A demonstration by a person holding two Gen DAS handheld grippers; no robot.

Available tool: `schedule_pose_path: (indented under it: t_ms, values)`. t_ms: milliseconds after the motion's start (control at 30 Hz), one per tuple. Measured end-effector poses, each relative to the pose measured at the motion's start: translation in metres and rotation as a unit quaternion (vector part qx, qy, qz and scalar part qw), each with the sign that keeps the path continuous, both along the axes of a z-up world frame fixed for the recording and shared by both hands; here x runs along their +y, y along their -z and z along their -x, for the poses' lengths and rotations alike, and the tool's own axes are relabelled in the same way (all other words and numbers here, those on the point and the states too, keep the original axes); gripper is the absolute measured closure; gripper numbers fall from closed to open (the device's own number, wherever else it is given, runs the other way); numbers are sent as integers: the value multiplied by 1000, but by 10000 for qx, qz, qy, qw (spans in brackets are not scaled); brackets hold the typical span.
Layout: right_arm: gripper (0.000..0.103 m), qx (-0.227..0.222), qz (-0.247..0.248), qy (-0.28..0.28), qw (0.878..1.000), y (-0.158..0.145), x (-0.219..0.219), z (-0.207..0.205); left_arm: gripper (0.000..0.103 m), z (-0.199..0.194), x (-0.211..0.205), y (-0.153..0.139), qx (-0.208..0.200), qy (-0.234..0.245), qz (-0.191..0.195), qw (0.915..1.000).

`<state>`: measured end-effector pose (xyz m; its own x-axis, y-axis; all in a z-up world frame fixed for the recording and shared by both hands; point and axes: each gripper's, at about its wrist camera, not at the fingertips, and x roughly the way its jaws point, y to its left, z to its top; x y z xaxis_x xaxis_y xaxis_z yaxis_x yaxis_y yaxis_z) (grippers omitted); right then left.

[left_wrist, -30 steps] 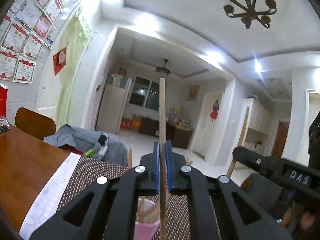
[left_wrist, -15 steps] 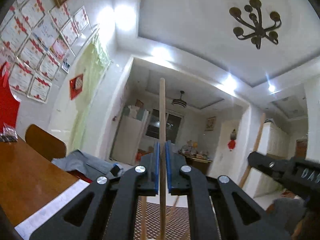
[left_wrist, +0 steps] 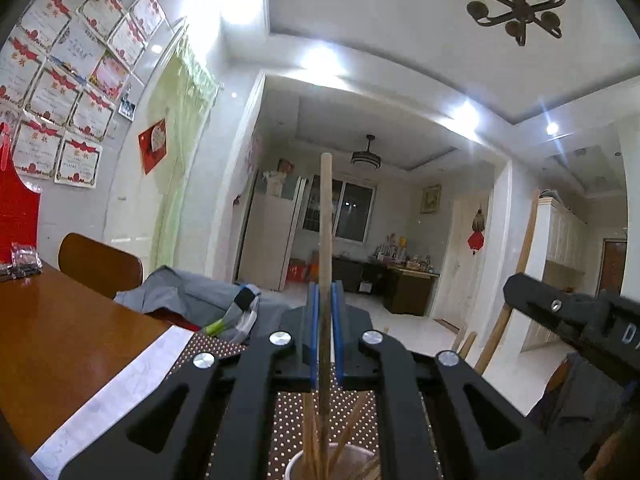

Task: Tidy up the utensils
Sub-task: 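Lower the chopsticks into the cup and open the left gripper while the right gripper opens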

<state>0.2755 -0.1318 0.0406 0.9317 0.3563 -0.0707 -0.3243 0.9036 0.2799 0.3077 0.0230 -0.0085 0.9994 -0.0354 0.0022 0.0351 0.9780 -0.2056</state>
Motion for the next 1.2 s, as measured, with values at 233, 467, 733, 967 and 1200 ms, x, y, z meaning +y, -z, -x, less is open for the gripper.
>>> schedule_pose_path:
  t_ms: [233, 467, 733, 967, 1200]
  values:
    - [97, 187, 70, -71, 9998, 3, 3, 0, 76, 5, 7, -2, 432, 29, 85, 9990]
    - [97, 295, 214, -126, 9993, 4, 12, -2, 66, 14, 11, -10, 895, -144, -17, 9959]
    - [97, 408, 242, -165, 9987, 5, 13, -4, 61, 24, 18, -12, 1125, -366, -136, 9929]
    - [96, 436, 337, -187, 9983, 5, 19, -2, 60, 22, 25, -12, 1185, -450, -118, 9919]
    - [95, 478, 406, -136, 9979, 4, 21, -2, 60, 22, 30, -13, 1222, -466, -70, 9914]
